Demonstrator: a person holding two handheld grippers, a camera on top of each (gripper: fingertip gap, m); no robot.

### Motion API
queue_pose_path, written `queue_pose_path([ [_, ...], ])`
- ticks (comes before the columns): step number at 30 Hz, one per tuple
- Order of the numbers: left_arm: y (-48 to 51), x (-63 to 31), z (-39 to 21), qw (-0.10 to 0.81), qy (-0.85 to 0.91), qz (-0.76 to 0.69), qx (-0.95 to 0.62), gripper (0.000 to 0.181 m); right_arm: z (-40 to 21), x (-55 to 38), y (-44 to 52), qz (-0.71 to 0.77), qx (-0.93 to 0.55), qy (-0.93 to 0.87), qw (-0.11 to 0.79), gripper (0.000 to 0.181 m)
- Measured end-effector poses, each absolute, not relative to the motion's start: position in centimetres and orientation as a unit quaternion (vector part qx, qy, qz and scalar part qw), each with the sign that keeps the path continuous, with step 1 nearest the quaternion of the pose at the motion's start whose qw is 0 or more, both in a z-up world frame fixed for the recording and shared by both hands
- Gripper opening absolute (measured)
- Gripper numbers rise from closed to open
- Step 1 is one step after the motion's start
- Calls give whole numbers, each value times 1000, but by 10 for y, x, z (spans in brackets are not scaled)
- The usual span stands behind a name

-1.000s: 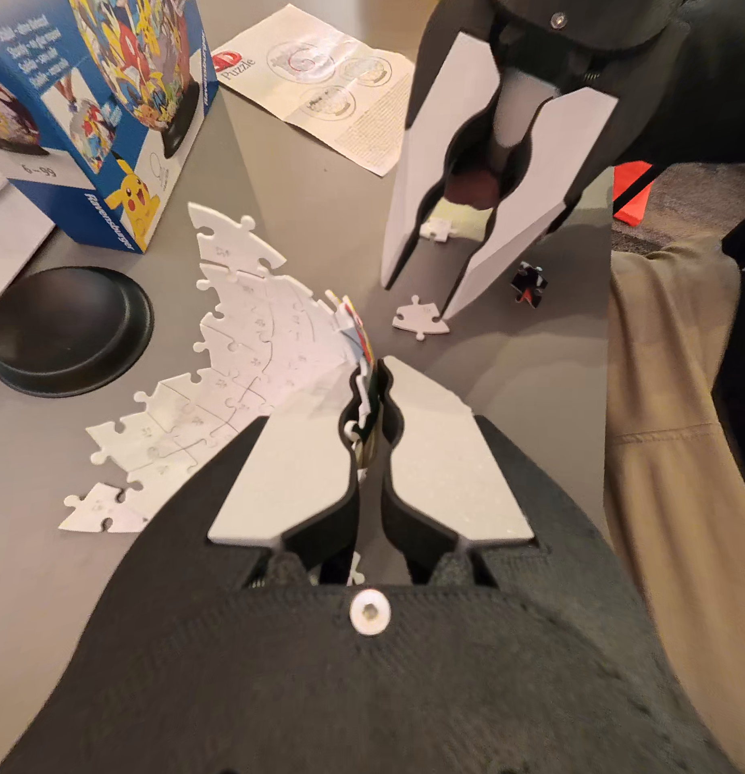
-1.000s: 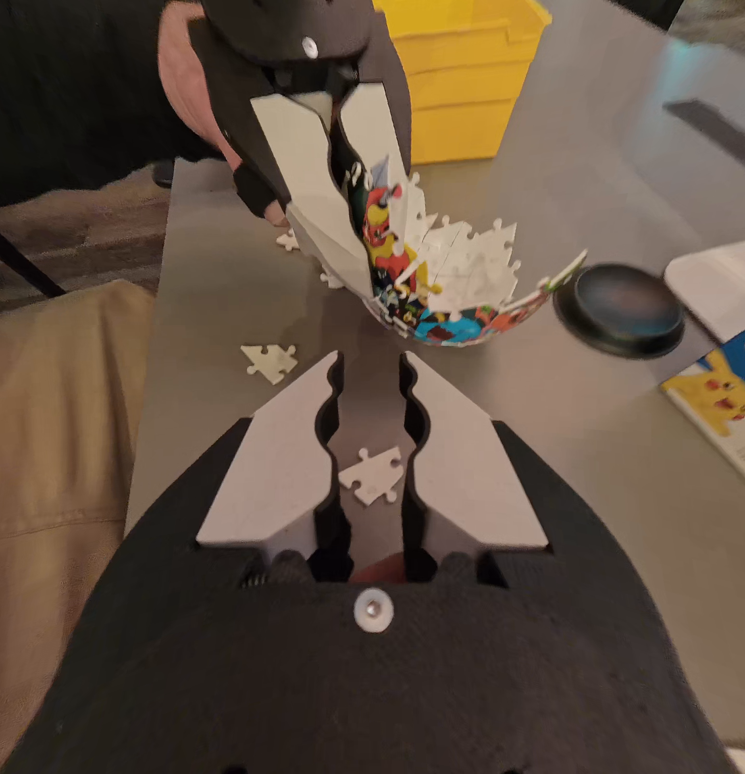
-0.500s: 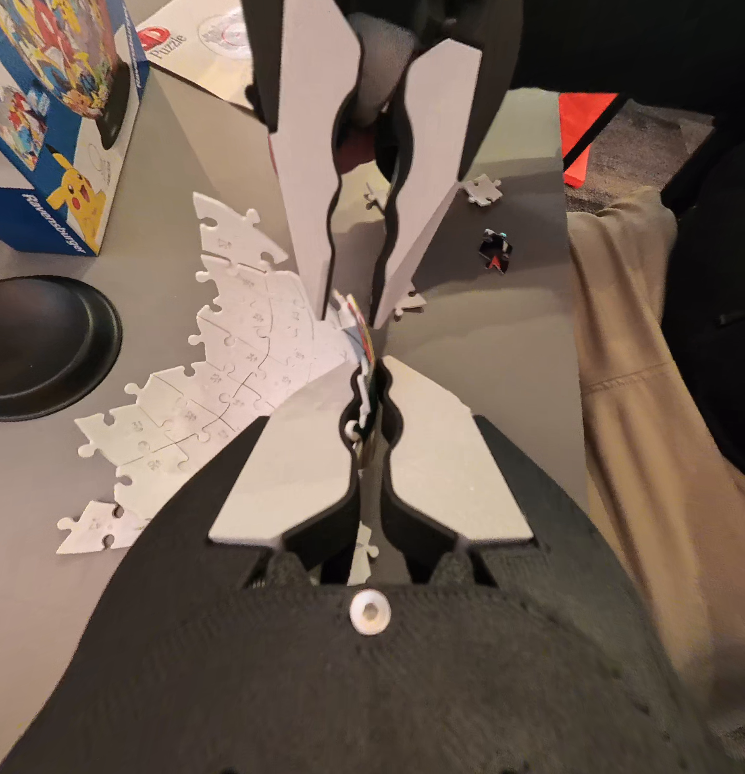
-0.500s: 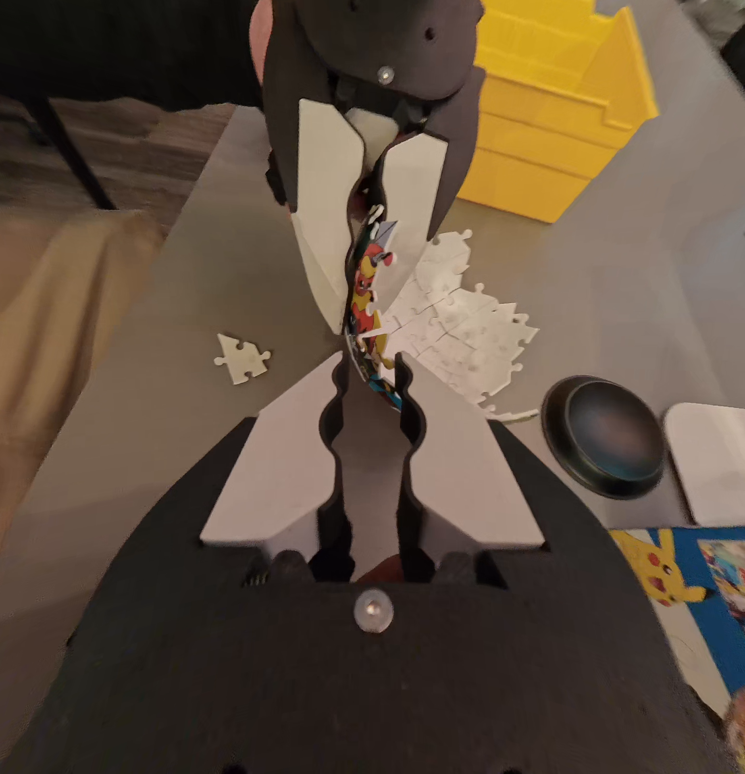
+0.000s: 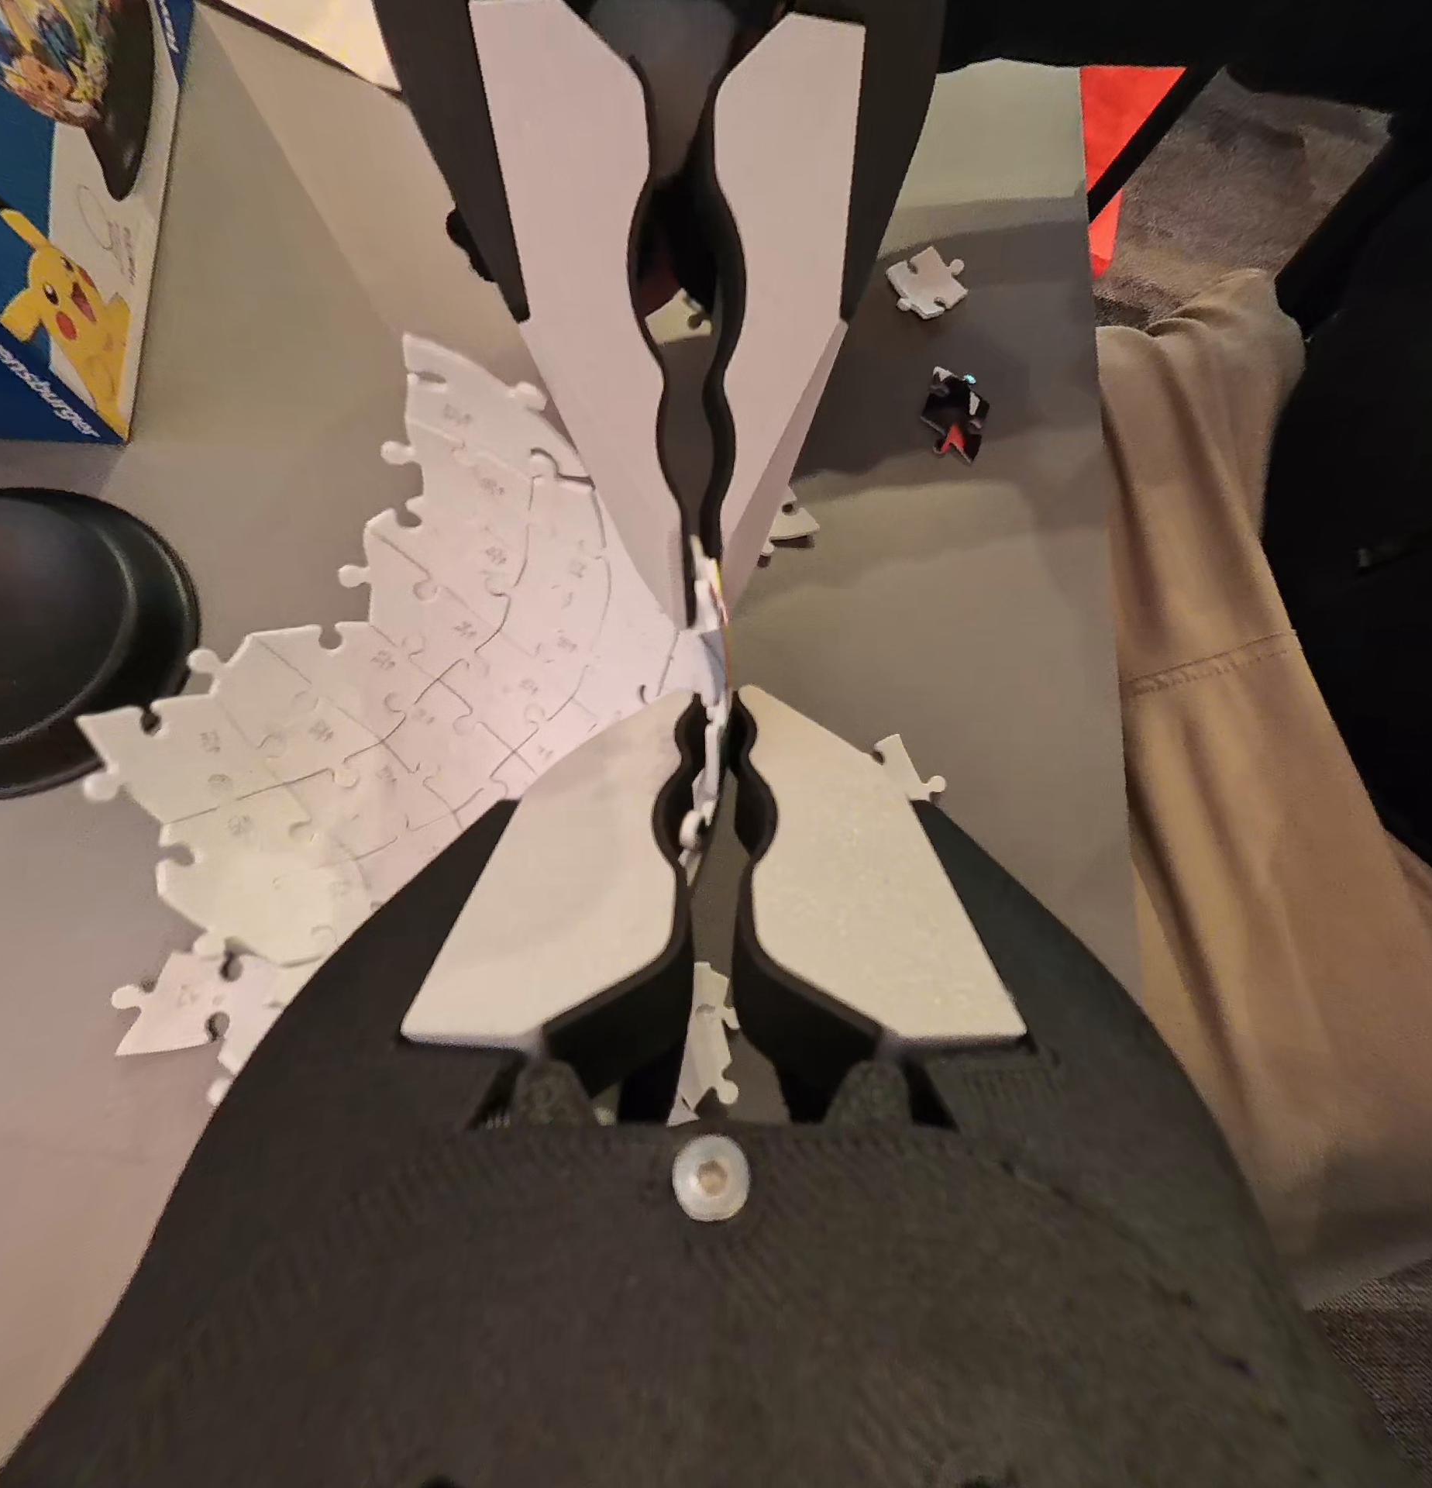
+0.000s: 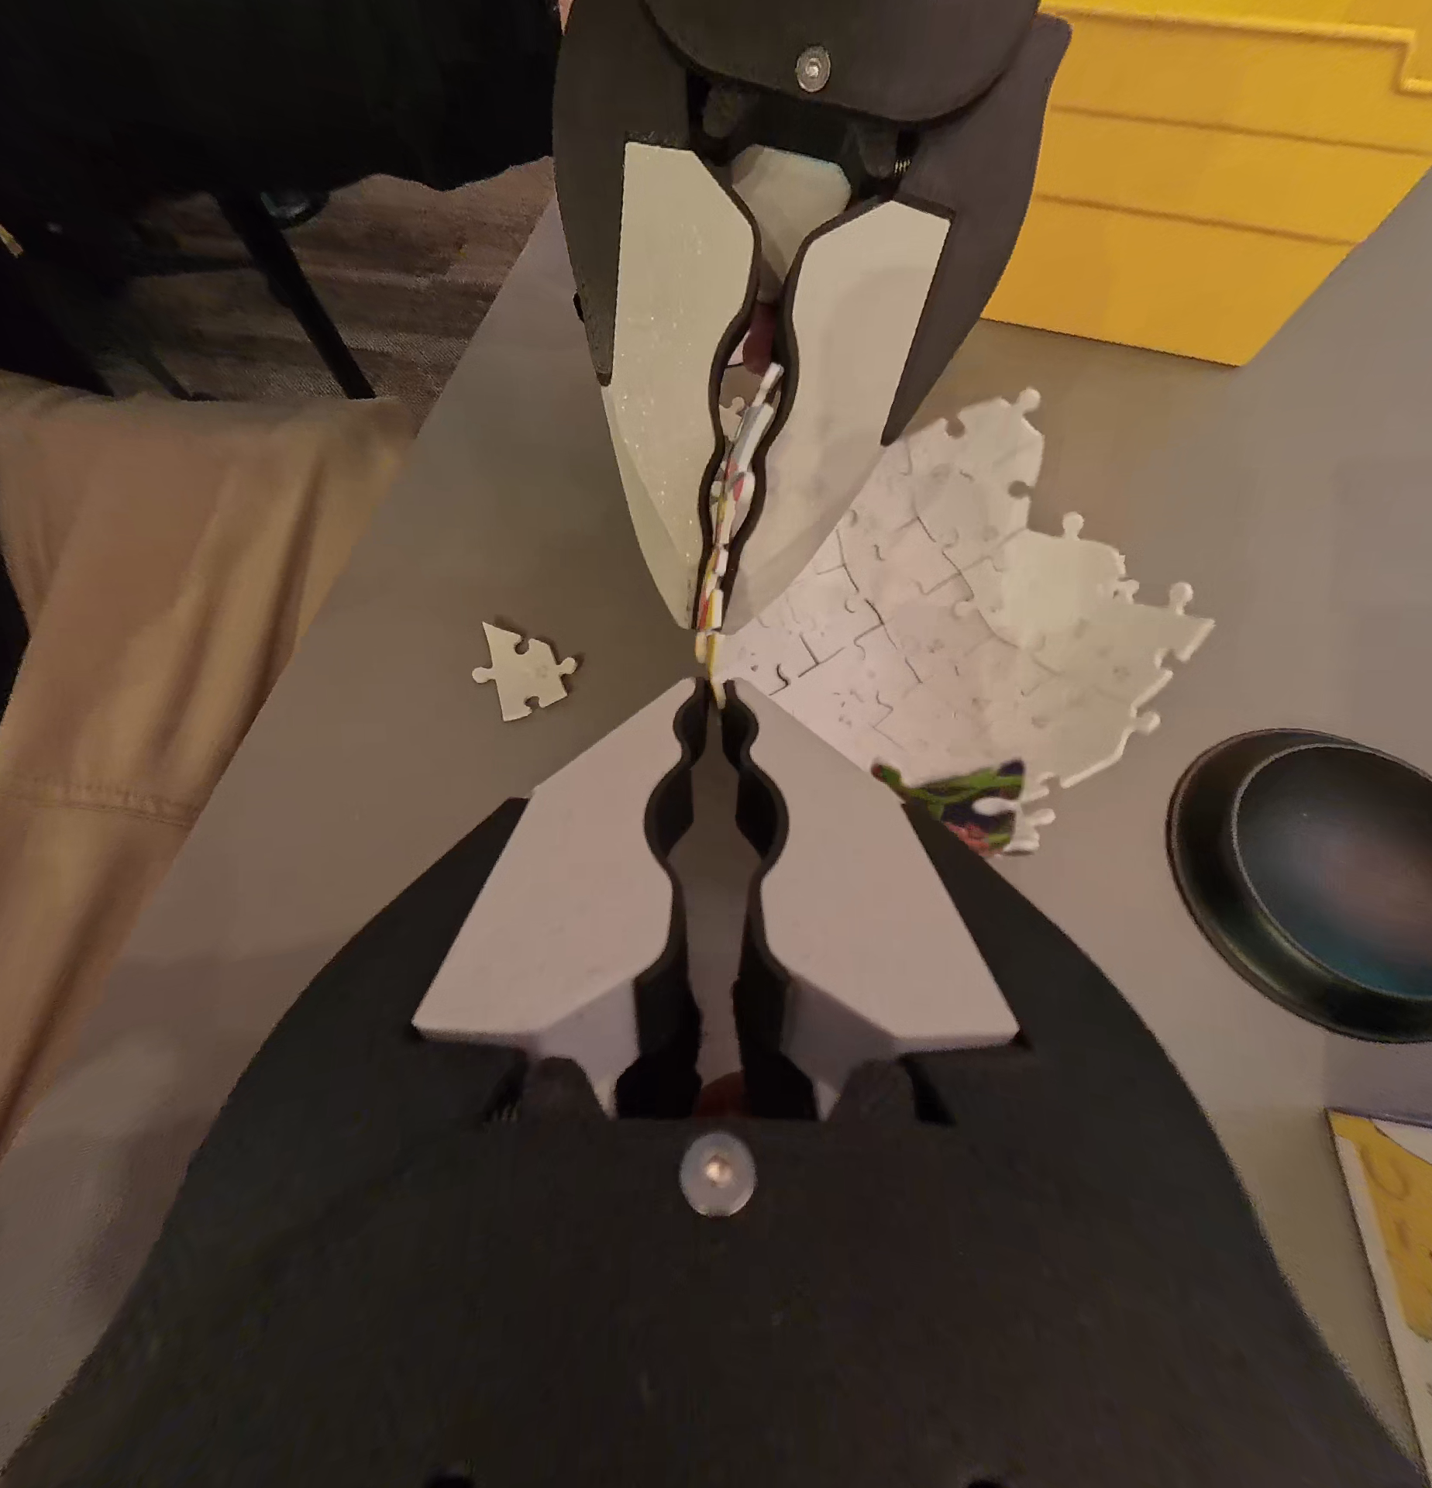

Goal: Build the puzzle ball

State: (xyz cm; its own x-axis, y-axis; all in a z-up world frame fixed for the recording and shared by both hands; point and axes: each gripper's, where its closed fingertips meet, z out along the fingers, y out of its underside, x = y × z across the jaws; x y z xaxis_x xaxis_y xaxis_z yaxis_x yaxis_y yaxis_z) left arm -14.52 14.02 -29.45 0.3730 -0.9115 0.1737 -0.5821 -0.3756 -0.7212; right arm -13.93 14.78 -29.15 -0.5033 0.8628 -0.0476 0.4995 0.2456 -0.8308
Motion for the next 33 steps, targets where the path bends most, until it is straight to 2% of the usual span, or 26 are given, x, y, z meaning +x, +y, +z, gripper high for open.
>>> queue_pose_path([
  [11,139,-147,-291,285,456,-314,-782,4,-286,-140,146,432,-459,-748,206,0],
  [20,137,-148,-297,266,478,-277,-790,4,-291,-140,143,424,-474,-750,183,0],
  [33,135,-151,-299,232,424,-338,-807,6,-292,-143,138,398,-442,-773,222,0],
])
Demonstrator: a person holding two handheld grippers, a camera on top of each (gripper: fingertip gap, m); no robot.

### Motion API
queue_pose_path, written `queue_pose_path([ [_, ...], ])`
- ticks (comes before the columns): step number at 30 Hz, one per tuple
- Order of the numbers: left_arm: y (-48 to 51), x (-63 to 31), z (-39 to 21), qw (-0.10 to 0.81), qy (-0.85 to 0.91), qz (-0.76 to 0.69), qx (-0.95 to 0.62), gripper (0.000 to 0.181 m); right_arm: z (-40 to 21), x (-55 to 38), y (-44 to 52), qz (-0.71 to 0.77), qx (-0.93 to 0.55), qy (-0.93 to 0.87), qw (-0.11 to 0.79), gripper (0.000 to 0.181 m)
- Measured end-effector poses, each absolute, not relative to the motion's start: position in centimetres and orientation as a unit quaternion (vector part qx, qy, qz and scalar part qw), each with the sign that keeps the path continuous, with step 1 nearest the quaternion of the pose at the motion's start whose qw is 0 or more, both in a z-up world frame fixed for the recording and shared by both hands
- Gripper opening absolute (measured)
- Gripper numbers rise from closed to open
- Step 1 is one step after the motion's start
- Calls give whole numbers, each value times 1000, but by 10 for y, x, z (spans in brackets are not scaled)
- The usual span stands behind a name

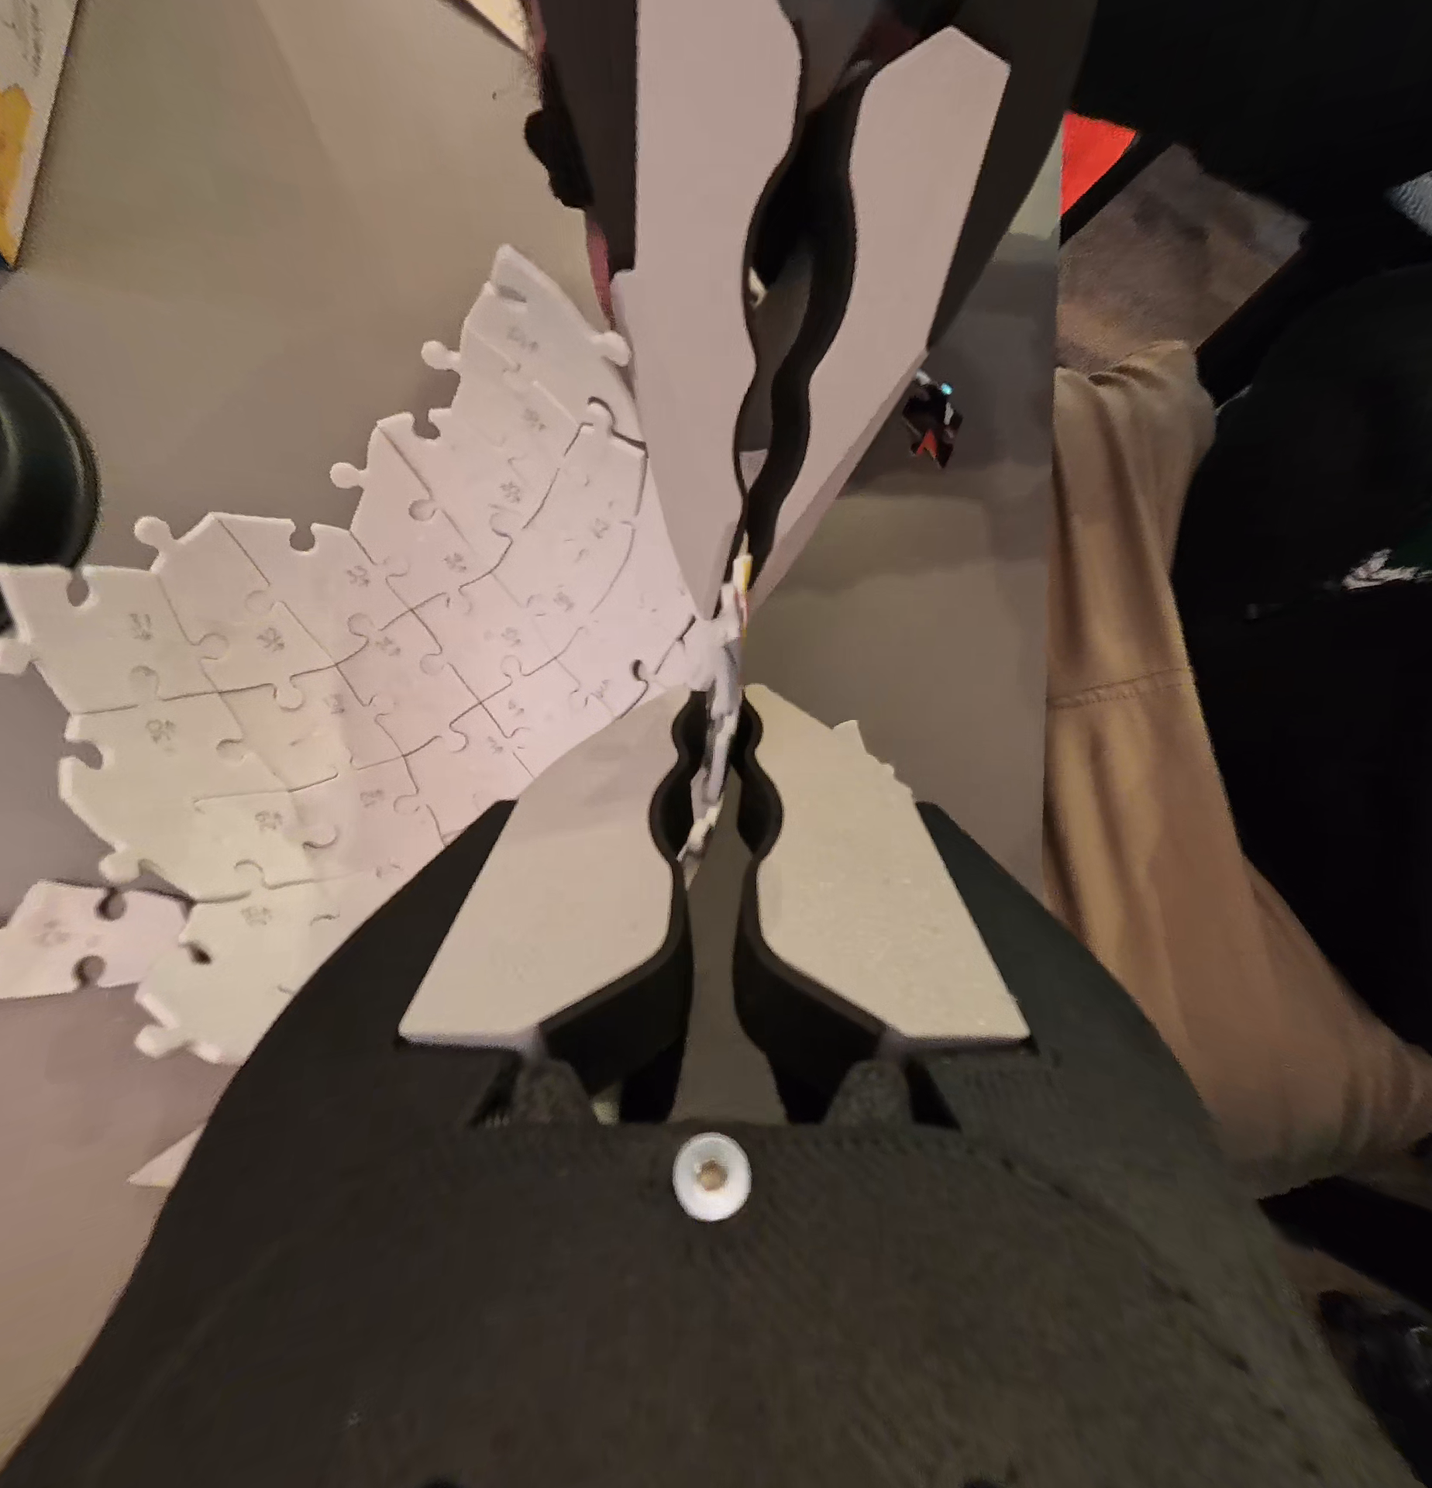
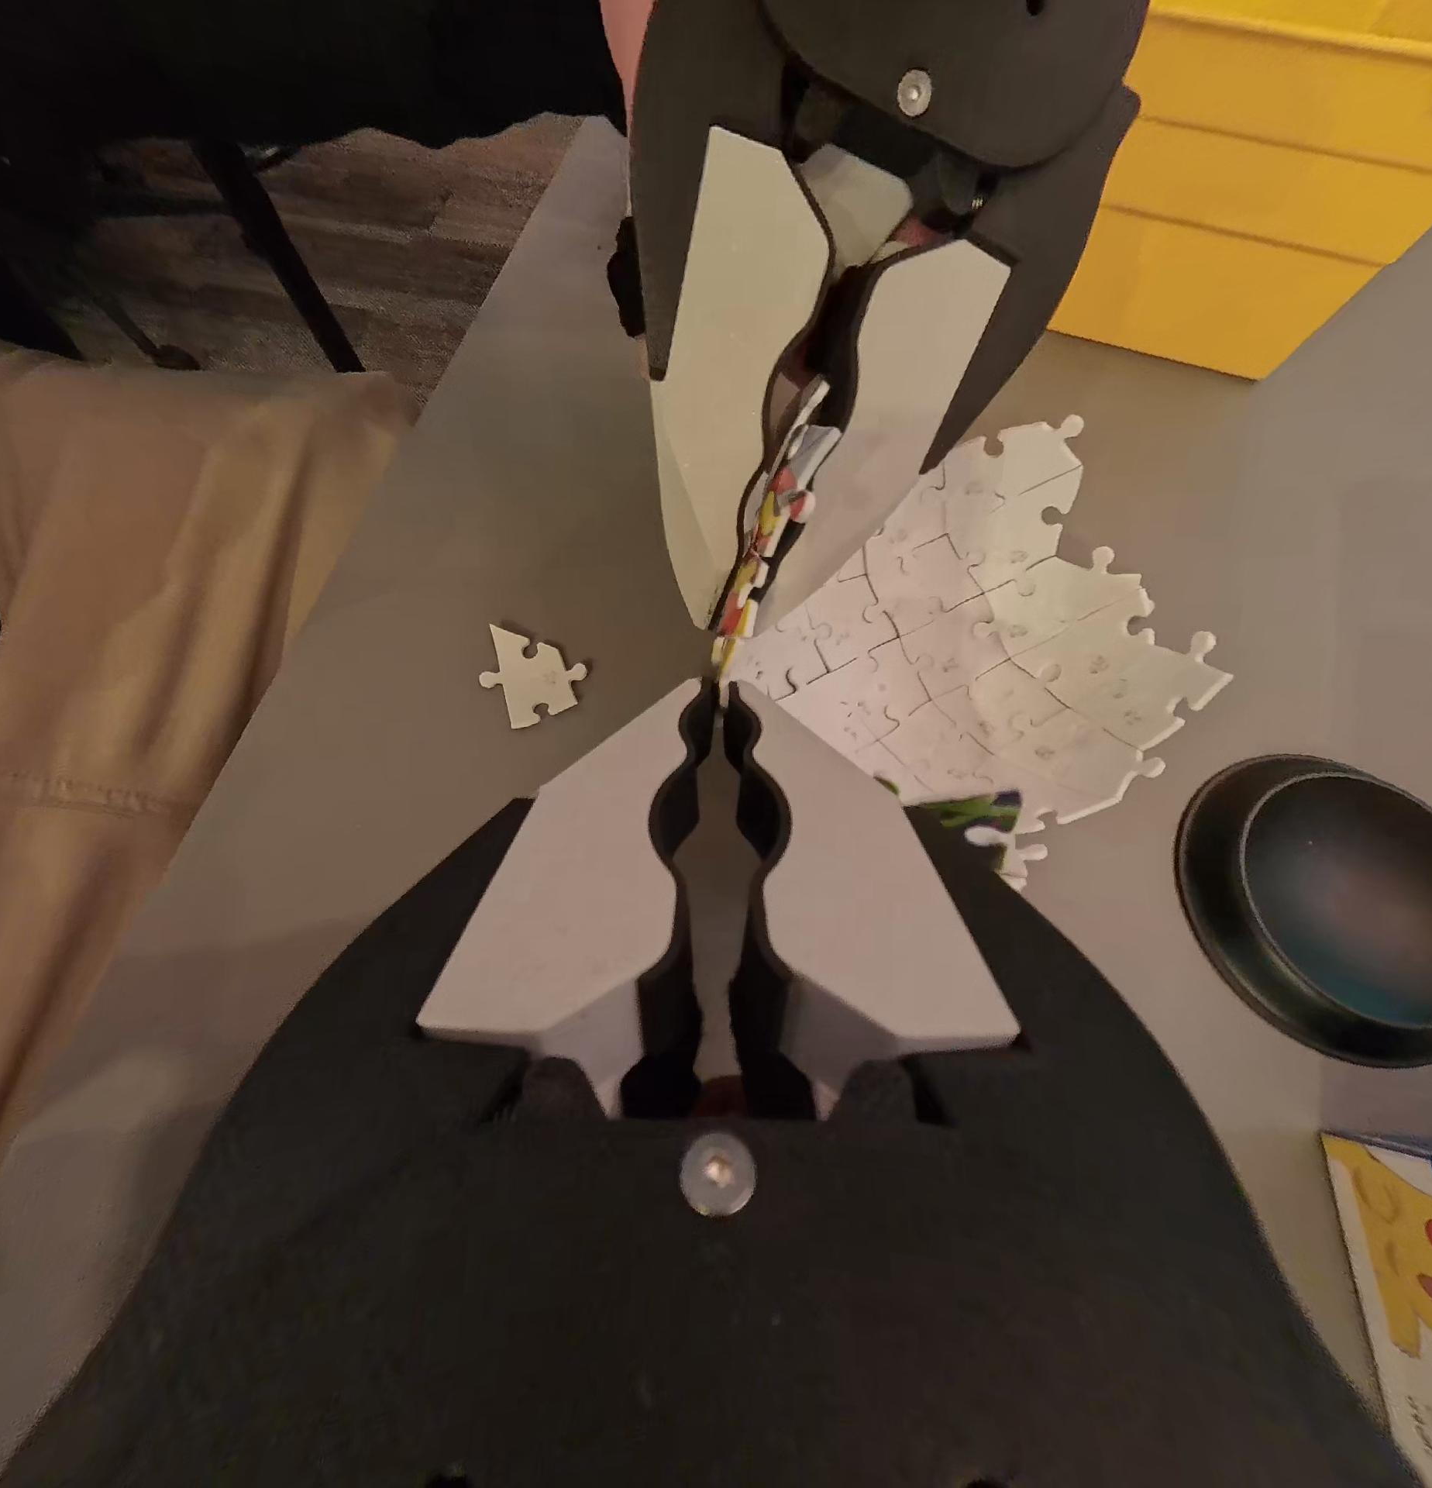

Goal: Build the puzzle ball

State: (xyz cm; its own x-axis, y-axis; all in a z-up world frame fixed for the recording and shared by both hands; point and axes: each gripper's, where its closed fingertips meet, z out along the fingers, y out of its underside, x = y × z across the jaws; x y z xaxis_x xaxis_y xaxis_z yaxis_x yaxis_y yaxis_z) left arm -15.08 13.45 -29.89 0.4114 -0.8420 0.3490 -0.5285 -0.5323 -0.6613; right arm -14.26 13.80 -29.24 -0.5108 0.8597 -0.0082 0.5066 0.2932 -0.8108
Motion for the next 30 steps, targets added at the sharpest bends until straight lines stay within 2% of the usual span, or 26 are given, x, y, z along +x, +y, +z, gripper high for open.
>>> queue_pose_path([
  [4,135,-151,-299,241,417,-347,-805,7,-293,-144,139,403,-448,-767,219,0],
  [8,141,-152,-295,261,425,-311,-809,20,-290,-144,138,424,-453,-756,209,0],
  [13,143,-148,-293,274,449,-269,-807,24,-287,-146,137,430,-452,-752,212,0],
  [20,140,-147,-294,266,452,-282,-804,11,-288,-146,141,428,-458,-748,218,0],
  [30,137,-146,-289,279,449,-310,-790,6,-287,-144,140,434,-449,-751,217,0],
])
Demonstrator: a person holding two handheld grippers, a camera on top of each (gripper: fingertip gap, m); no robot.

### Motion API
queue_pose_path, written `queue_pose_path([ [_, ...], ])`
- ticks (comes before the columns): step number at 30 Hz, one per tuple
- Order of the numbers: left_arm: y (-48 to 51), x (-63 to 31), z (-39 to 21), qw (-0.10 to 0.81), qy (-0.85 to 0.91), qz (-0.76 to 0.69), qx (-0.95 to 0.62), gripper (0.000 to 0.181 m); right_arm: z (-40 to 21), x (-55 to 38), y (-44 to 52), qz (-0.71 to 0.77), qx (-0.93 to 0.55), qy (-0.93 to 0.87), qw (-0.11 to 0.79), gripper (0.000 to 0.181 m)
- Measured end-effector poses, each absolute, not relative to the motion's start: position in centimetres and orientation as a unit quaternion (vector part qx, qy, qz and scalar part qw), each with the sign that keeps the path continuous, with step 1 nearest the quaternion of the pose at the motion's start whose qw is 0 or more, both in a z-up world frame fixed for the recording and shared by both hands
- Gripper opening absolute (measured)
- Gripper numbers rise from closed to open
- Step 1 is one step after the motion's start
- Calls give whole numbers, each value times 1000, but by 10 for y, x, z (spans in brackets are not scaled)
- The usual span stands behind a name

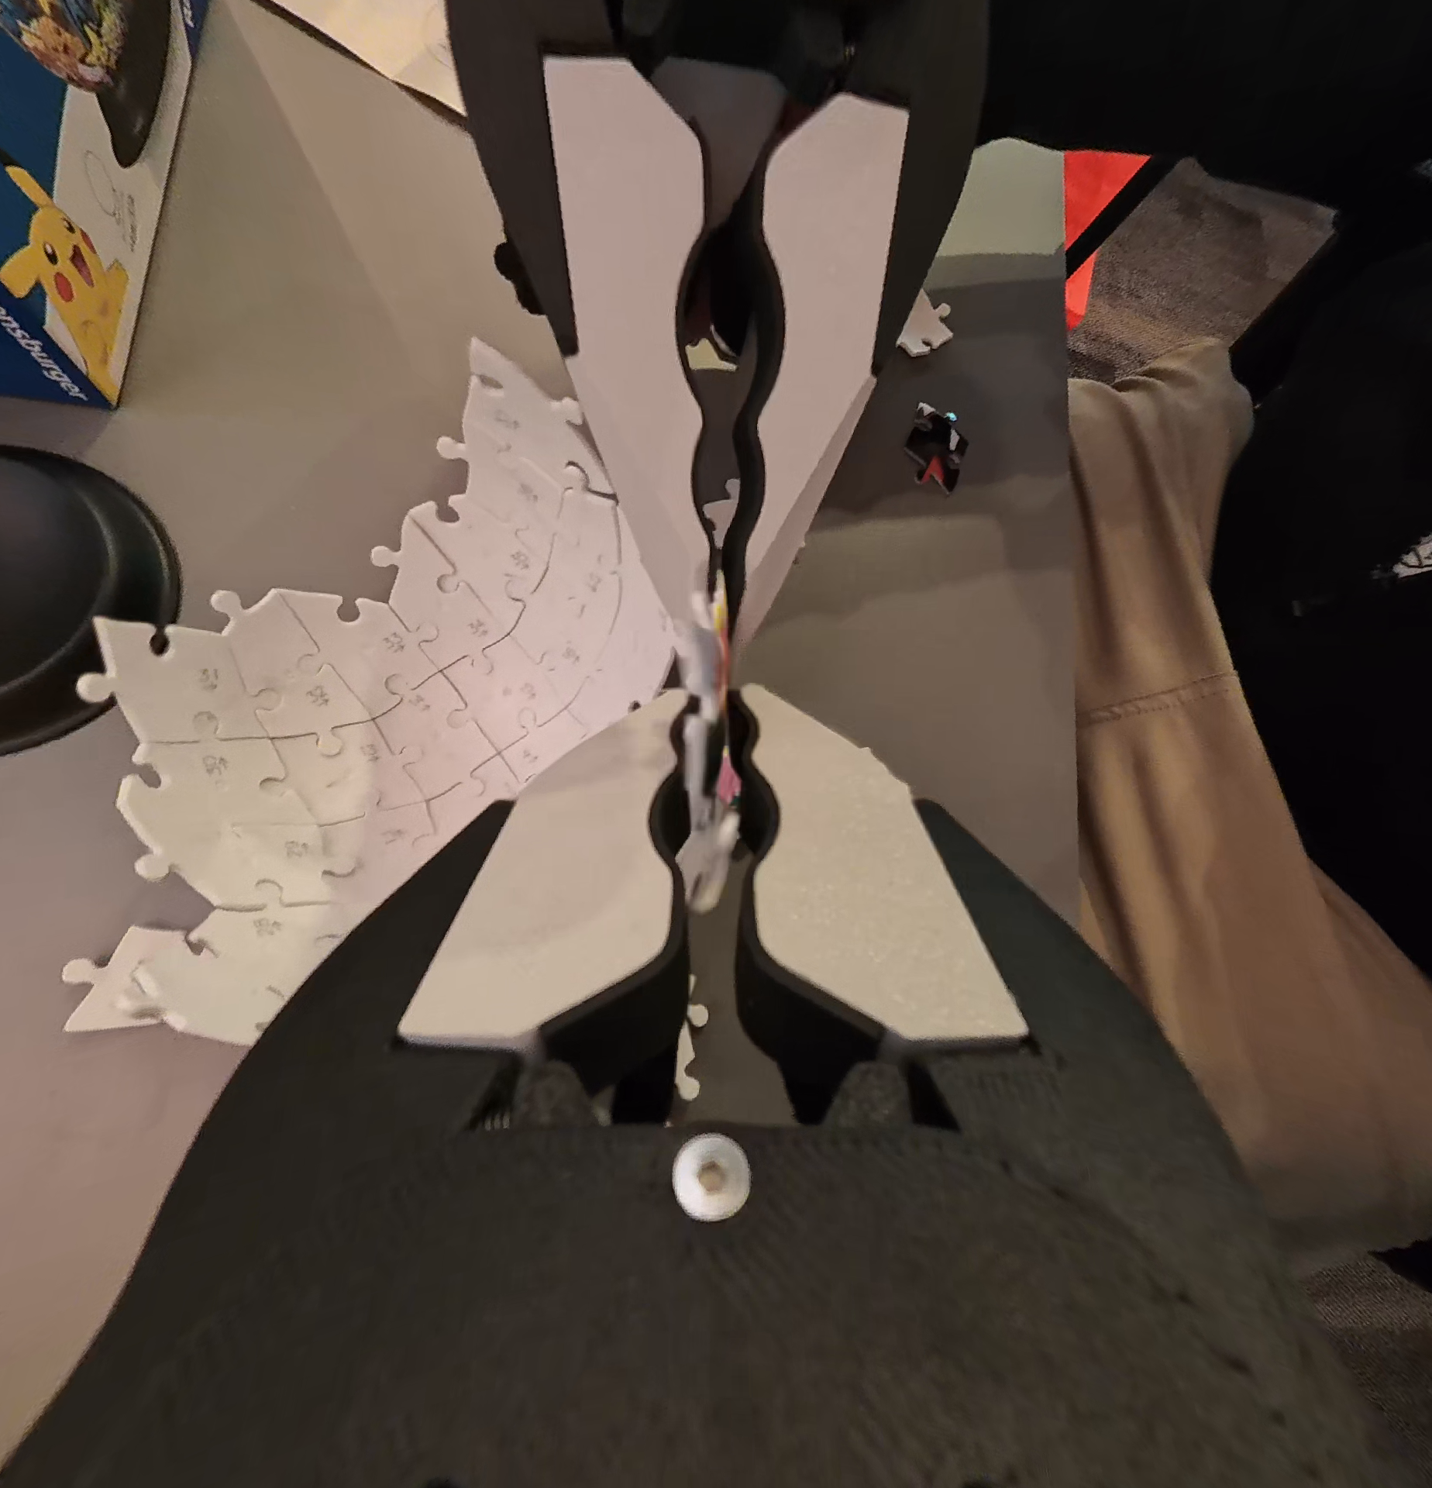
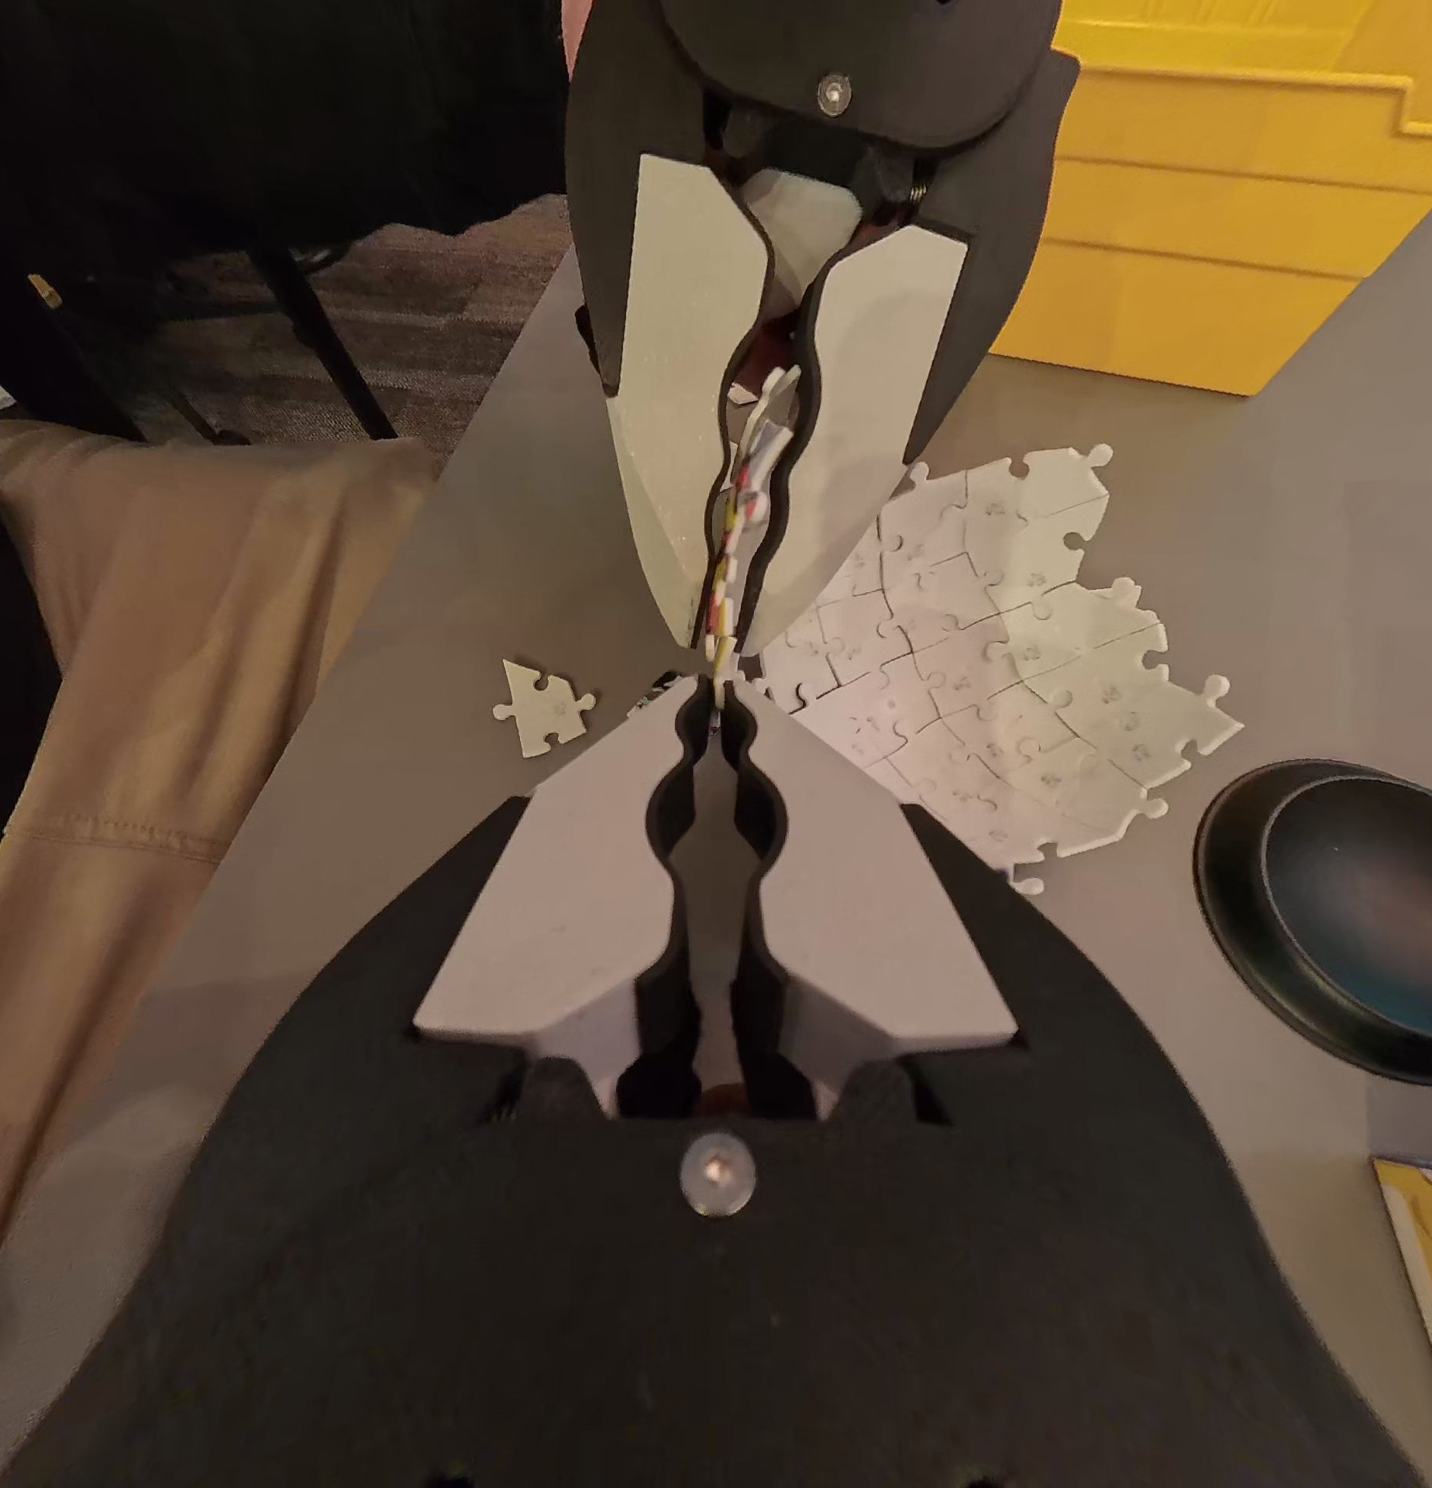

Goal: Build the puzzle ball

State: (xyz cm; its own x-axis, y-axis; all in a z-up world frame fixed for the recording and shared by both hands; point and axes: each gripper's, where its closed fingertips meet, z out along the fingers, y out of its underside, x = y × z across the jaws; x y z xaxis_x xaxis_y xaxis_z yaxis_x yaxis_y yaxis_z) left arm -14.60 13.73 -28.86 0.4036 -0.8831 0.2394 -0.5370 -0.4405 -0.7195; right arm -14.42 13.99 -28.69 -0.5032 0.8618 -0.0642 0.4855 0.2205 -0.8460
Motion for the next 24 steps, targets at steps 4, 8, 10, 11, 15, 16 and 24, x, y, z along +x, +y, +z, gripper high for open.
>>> queue_pose_path([
  [4,136,-145,-291,277,453,-313,-788,5,-290,-143,138,425,-442,-760,215,0],
  [8,137,-145,-287,286,449,-318,-785,5,-287,-142,138,429,-442,-757,217,0],
  [10,137,-144,-286,279,441,-329,-787,5,-287,-142,138,425,-439,-760,220,0],
  [11,137,-143,-286,280,438,-334,-786,5,-286,-142,137,424,-437,-761,222,0],
  [15,141,-144,-280,298,442,-312,-787,5,-282,-143,141,426,-446,-754,226,0],
  [16,141,-144,-280,297,444,-301,-790,5,-280,-143,141,427,-448,-752,227,0],
  [24,137,-135,-252,366,471,-194,-779,5,-260,-135,137,402,-438,-764,251,0],
])
